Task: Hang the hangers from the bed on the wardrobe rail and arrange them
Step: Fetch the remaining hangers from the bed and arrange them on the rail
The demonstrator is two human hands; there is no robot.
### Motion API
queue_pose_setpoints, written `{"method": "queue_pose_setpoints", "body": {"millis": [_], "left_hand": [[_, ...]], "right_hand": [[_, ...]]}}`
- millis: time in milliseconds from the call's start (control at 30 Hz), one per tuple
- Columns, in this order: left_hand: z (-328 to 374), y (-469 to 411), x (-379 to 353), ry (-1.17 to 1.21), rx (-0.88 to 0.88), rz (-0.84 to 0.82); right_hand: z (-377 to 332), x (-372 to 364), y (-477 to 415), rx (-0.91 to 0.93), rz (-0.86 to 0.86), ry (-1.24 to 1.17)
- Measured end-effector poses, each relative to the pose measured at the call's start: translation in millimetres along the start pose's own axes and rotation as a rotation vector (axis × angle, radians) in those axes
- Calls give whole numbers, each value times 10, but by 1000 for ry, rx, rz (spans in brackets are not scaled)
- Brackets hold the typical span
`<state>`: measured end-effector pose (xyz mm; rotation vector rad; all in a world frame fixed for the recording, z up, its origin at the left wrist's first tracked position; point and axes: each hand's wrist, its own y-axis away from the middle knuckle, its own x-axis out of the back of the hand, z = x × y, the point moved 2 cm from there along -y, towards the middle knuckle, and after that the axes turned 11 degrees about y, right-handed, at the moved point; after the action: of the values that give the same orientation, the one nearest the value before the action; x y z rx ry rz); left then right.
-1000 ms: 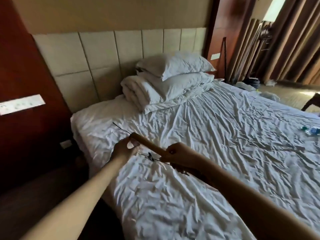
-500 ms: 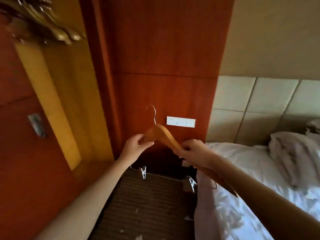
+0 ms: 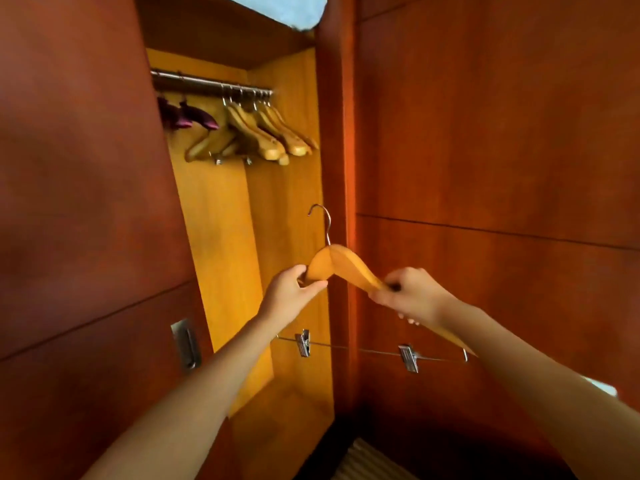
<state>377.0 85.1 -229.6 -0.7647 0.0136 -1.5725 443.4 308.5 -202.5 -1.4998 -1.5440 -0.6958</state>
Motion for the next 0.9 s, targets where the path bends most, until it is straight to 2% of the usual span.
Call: {"method": "queue_pose_setpoints", "body": {"millis": [267,500,700,900], "left_hand": [[-116,-1484,320,-110,11,295],[-334,-2403,935,-216,114,454],[-651,-3166,1404,-223,89,483],[-835,-3981,1689,-287,4,526]], "right_hand": [[-147,576,-1931,199,-2,-12],[-712,400,-3162,307,-112,-184],[-1106,389,-4030,372,-152,-300],[-1258,591,-4807,436,-102,-279]]}}
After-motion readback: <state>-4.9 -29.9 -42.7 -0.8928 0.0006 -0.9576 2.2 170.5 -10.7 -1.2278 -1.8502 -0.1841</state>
